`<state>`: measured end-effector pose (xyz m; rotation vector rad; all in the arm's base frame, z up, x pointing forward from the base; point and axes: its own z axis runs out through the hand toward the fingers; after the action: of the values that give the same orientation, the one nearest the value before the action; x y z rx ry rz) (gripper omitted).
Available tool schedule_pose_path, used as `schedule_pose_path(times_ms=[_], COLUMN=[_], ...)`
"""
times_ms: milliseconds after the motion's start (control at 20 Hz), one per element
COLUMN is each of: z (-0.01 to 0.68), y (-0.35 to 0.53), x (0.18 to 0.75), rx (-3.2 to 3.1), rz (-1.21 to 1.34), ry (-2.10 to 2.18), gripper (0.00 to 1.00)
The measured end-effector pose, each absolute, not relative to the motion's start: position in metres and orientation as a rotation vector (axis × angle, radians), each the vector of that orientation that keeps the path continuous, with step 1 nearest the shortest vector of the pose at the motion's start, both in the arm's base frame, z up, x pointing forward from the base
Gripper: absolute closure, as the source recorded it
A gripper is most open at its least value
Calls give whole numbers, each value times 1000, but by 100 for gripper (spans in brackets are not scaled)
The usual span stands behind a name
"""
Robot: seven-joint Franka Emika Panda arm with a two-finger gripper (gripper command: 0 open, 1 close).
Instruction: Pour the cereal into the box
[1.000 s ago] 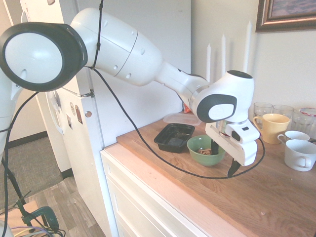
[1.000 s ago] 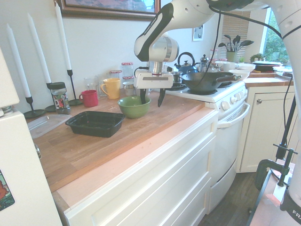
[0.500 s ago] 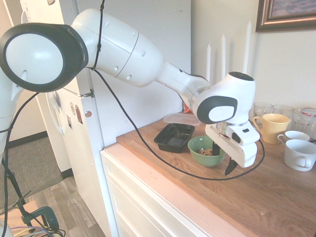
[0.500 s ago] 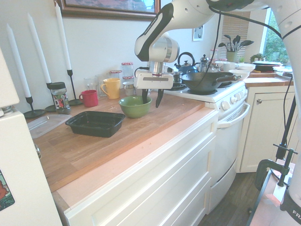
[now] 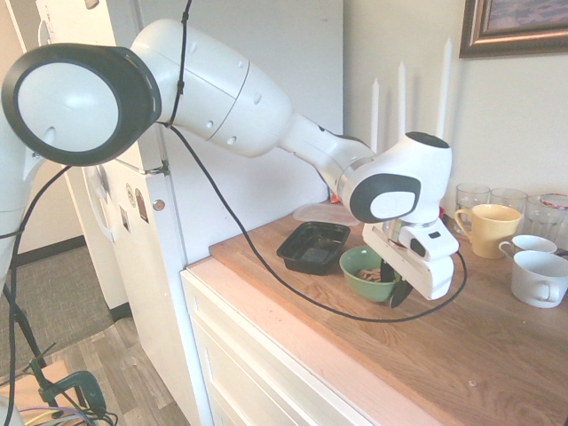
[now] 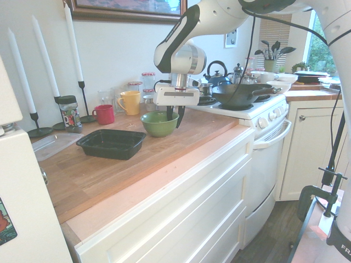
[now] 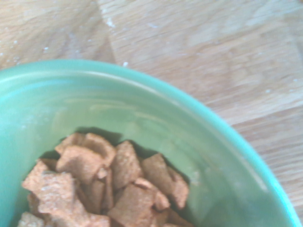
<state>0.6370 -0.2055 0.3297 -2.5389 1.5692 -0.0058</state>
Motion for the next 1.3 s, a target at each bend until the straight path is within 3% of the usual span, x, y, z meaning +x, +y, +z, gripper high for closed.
schedule_pose_path(times_ms=[450, 950, 1300], z=[344, 416, 468], y=[-204, -191, -115], x=[642, 637, 642], rx=[-2539, -2544, -2688], rz=[-19, -125, -230], ry=[1555, 1519, 1490], gripper=[100, 100, 100])
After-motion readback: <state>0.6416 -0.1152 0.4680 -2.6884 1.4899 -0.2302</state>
